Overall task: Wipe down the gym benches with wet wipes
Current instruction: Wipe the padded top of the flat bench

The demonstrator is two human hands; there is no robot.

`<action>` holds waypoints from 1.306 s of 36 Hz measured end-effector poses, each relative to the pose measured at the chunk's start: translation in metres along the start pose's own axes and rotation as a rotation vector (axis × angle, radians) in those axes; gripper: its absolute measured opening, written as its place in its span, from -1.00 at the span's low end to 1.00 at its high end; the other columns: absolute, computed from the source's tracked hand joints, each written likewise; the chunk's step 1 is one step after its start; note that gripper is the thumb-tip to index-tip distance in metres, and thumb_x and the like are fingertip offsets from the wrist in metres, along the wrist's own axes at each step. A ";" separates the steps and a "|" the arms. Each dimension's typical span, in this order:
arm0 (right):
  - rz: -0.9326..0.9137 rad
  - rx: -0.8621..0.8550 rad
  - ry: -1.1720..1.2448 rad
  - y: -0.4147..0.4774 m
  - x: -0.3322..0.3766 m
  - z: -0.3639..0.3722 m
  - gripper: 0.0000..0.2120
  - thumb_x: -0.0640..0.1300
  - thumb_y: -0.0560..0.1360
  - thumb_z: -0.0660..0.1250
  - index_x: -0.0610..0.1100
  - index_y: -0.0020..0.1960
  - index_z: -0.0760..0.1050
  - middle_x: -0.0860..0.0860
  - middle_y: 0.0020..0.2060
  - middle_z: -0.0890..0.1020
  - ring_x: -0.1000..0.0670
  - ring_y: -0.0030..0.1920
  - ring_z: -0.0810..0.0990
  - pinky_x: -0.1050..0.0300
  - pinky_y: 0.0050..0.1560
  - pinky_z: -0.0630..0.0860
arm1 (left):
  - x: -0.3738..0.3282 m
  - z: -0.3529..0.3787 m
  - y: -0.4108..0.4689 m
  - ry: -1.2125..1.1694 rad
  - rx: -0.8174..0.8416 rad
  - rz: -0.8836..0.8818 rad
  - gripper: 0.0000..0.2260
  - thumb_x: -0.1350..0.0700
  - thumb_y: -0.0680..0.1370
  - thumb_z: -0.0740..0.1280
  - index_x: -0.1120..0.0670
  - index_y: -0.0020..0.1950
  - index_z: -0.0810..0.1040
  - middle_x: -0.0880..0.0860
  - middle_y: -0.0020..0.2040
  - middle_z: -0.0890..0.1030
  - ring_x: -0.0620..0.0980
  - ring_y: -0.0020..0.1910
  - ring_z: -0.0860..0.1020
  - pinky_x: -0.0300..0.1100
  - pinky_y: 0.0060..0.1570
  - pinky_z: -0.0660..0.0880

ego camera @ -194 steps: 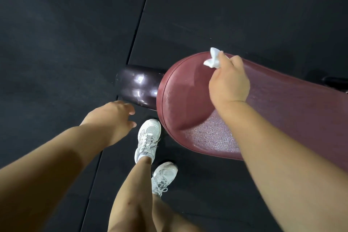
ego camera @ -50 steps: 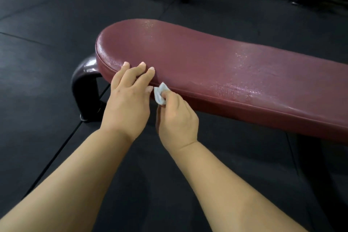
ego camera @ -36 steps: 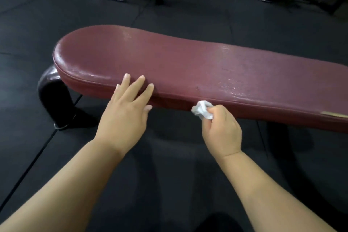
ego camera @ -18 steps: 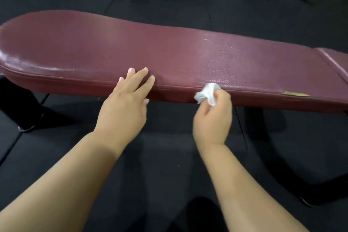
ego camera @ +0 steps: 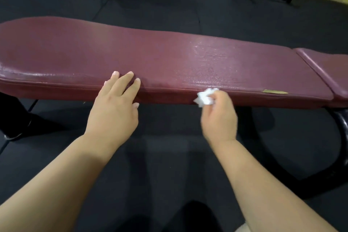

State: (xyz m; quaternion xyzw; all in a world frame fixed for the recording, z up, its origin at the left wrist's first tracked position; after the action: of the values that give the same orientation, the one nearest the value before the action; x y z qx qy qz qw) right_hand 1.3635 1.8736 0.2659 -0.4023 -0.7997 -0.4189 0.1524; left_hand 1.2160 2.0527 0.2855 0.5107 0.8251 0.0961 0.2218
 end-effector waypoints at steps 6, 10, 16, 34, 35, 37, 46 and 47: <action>0.452 -0.260 -0.017 0.023 -0.084 -0.060 -0.88 -0.19 0.51 0.12 0.01 0.00 0.30 -0.06 -0.05 0.65 -0.12 -0.02 0.58 0.15 -0.12 0.36 | -0.035 0.008 0.004 0.038 0.052 0.103 -0.54 0.24 0.46 0.38 0.24 0.36 0.42 0.17 0.39 0.39 0.23 0.43 0.25 0.15 0.38 0.25; 0.468 -0.285 -0.034 0.028 -0.090 -0.071 -0.83 -0.23 0.52 0.15 -0.08 0.09 0.35 -0.08 -0.05 0.61 -0.17 -0.03 0.56 0.05 -0.08 0.44 | -0.063 0.019 0.009 -0.001 0.093 0.145 -0.49 0.19 0.51 0.35 0.18 0.44 0.32 0.09 0.48 0.27 0.15 0.49 0.15 0.01 0.42 0.16; 0.210 -0.162 0.037 0.010 -0.046 -0.024 -0.78 -0.22 0.50 0.21 -0.22 0.13 0.45 -0.14 0.03 0.62 -0.16 0.02 0.56 0.20 -0.07 0.30 | -0.074 0.031 0.012 0.033 0.075 0.131 -0.48 0.29 0.44 0.39 0.22 0.40 0.38 0.16 0.43 0.33 0.25 0.44 0.22 0.10 0.41 0.13; 0.373 -0.134 -0.019 0.040 -0.123 -0.100 -0.83 -0.28 0.50 0.18 -0.18 0.07 0.42 -0.01 -0.06 0.53 -0.01 -0.07 0.45 0.25 -0.10 0.24 | -0.118 0.031 0.019 0.159 0.096 0.136 -0.48 0.35 0.37 0.41 0.35 0.31 0.41 0.27 0.33 0.42 0.30 0.36 0.32 0.20 0.33 0.27; 0.431 -0.190 -0.036 0.044 -0.138 -0.111 -0.81 -0.28 0.50 0.19 -0.20 0.10 0.42 -0.08 -0.02 0.57 -0.07 -0.02 0.50 0.21 -0.07 0.28 | -0.127 0.033 0.019 0.161 0.099 0.187 -0.47 0.34 0.36 0.42 0.33 0.31 0.42 0.26 0.33 0.42 0.29 0.36 0.33 0.20 0.33 0.28; 0.582 -0.329 0.000 0.054 -0.167 -0.134 -0.79 -0.23 0.53 0.19 -0.20 0.16 0.41 -0.15 0.10 0.57 -0.13 0.10 0.53 0.23 -0.03 0.32 | -0.149 0.036 0.022 0.145 0.111 0.251 -0.47 0.30 0.37 0.43 0.29 0.33 0.43 0.23 0.36 0.42 0.27 0.37 0.33 0.17 0.33 0.28; 0.533 -0.280 -0.022 0.059 -0.185 -0.132 -0.82 -0.27 0.51 0.13 -0.19 0.10 0.39 -0.15 -0.01 0.61 -0.10 -0.04 0.53 0.20 -0.09 0.30 | -0.216 0.068 0.040 0.192 0.242 0.291 -0.43 0.06 0.60 0.15 0.15 0.54 -0.02 0.10 0.54 -0.03 0.16 0.51 -0.07 0.07 0.46 -0.08; 0.451 -0.248 -0.004 0.053 -0.173 -0.124 -0.80 -0.30 0.48 0.13 -0.19 0.08 0.41 -0.12 -0.06 0.60 -0.06 -0.10 0.49 0.23 -0.12 0.27 | -0.218 0.069 0.039 0.202 0.236 0.277 -0.42 0.09 0.56 0.23 0.18 0.52 0.09 0.13 0.52 0.09 0.19 0.49 0.03 0.11 0.45 -0.01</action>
State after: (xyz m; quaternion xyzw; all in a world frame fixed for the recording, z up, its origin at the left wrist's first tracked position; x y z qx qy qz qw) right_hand 1.5021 1.7031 0.2690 -0.5867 -0.6327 -0.4684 0.1901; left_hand 1.3625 1.8730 0.2981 0.6295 0.7705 0.0792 0.0615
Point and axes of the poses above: each hand's wrist, its own y-axis towards the middle knuckle, its own z-axis out of the palm, x = y × z, the point moved 3 cm from there along y, towards the middle knuckle
